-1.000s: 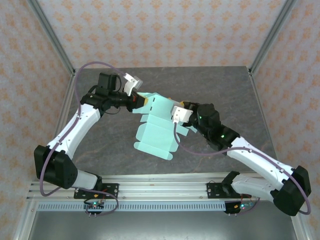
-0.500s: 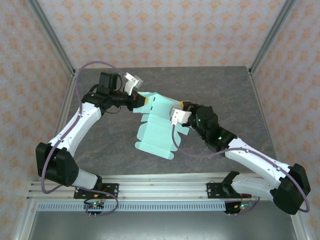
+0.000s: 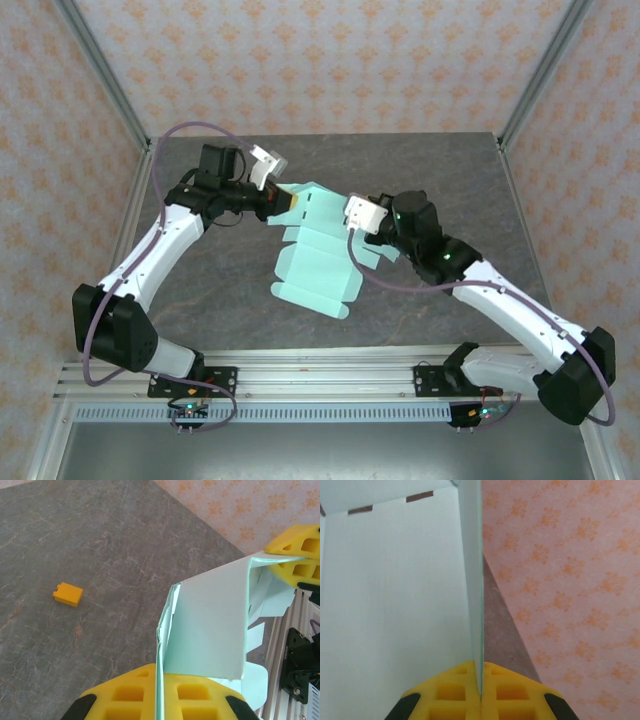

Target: Fold the paper box

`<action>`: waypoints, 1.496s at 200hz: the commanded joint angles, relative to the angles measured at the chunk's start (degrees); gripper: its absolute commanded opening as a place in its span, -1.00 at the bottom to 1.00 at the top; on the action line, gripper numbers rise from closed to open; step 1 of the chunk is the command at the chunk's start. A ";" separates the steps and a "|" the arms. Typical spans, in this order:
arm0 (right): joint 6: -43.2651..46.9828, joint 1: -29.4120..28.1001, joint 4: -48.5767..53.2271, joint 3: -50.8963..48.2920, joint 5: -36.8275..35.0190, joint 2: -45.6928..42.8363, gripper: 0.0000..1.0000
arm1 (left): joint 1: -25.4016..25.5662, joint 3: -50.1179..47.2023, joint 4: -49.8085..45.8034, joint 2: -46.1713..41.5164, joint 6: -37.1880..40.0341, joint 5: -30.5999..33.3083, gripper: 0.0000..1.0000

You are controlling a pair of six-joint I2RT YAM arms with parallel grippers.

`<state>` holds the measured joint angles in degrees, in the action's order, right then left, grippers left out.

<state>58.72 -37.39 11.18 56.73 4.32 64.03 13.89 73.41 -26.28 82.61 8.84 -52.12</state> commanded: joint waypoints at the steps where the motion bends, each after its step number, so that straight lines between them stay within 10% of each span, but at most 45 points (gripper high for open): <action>1: -9.34 3.79 11.01 5.32 5.38 1.36 -1.00 | 0.14 -0.60 -1.30 -2.75 -0.13 3.31 -0.65; 104: -18.11 8.55 19.76 12.66 17.58 5.97 -1.00 | 0.34 -20.67 18.08 -18.92 -15.40 20.58 0.13; 250: -43.13 9.08 10.47 4.52 15.88 10.19 -1.00 | 13.59 -30.09 23.93 -12.37 -25.84 27.77 0.04; 299: -47.25 9.06 10.88 3.99 14.76 13.82 -1.00 | 19.27 -25.87 28.40 -2.58 -36.30 27.23 -0.31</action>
<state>14.90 -28.67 23.99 61.10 20.78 76.38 31.09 44.51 -2.24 76.79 -21.34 -25.04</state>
